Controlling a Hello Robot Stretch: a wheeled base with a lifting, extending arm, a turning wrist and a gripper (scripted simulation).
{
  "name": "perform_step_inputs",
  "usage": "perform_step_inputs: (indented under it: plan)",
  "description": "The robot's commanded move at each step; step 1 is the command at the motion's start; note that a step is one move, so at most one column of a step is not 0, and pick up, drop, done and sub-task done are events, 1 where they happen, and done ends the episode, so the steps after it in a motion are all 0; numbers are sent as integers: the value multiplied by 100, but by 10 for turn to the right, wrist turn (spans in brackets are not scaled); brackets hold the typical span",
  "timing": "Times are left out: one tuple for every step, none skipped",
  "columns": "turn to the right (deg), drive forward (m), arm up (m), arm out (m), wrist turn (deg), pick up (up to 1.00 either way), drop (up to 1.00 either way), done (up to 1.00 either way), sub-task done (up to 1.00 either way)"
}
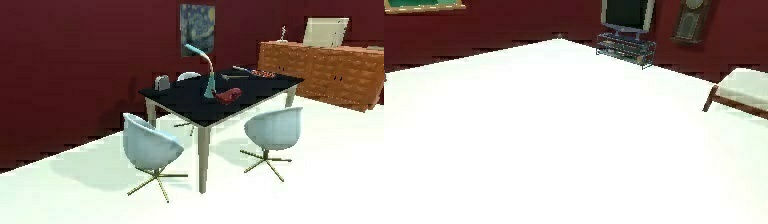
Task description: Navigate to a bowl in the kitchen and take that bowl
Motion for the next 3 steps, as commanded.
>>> perform_step_inputs:
  plan:
    - [120,0,0,0,0,0,0,0,0]
    - [0,10,0,0,0,0,0,0,0]
    - [-450,0,0,0,0,0,0,0,0]
